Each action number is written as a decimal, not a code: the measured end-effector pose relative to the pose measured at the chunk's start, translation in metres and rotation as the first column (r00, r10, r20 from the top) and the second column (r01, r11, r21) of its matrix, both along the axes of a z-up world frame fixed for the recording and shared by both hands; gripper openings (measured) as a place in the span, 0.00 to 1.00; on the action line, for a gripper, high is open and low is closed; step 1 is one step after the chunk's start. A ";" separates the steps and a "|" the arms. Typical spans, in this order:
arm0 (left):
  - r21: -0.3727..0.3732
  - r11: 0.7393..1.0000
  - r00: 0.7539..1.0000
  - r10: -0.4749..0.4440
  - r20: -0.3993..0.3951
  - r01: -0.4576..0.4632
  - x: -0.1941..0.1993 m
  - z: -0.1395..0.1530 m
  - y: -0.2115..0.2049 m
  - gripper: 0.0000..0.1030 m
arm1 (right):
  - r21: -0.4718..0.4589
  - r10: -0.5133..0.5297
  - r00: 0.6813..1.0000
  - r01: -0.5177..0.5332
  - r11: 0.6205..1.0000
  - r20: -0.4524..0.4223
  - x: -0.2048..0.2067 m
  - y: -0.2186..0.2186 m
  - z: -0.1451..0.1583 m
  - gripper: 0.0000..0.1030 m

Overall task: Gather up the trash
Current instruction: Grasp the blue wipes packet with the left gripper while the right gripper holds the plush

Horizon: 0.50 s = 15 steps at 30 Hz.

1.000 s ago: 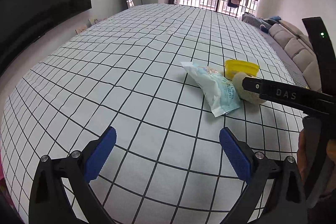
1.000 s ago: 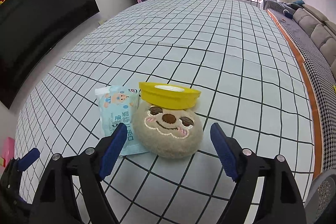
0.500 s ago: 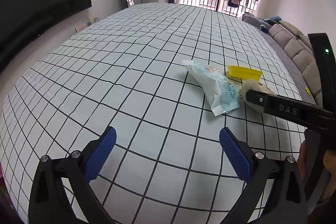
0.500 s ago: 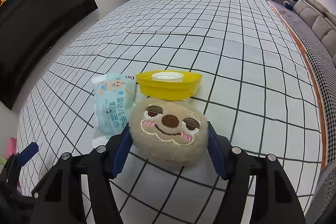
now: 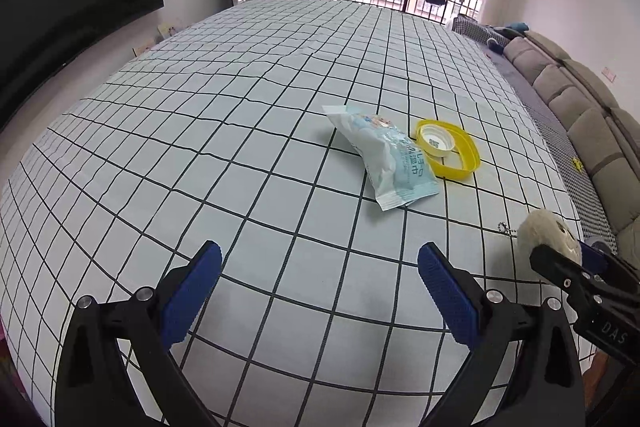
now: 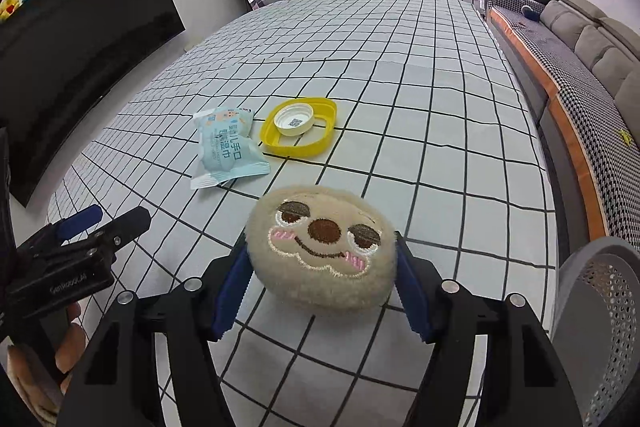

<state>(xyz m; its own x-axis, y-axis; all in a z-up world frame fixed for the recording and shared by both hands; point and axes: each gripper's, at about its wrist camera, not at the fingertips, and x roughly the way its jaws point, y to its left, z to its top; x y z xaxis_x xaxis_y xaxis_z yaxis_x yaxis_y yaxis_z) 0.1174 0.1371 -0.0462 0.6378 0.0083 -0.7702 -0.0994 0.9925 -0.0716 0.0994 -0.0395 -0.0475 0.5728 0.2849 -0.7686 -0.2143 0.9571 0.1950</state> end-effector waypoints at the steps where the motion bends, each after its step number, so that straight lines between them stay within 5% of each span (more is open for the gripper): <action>1: -0.004 1.000 1.000 -0.002 -0.005 0.002 0.001 0.001 -0.002 0.94 | 0.002 -0.003 1.000 0.003 1.000 0.003 -0.003 -0.002 0.001 0.62; 15: 0.007 1.000 0.999 0.021 -0.040 -0.021 0.064 0.005 -0.032 0.94 | 0.064 -0.051 0.997 0.048 0.997 0.051 -0.035 -0.036 0.010 0.62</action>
<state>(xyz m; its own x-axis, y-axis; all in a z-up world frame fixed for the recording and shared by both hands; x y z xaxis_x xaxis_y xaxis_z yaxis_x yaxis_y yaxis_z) 0.1810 0.1048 -0.0414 0.6064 0.0263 -0.7947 -0.1230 0.9905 -0.0610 0.0646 -0.0756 -0.0376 0.6264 0.3013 -0.7189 -0.1781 0.9532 0.2443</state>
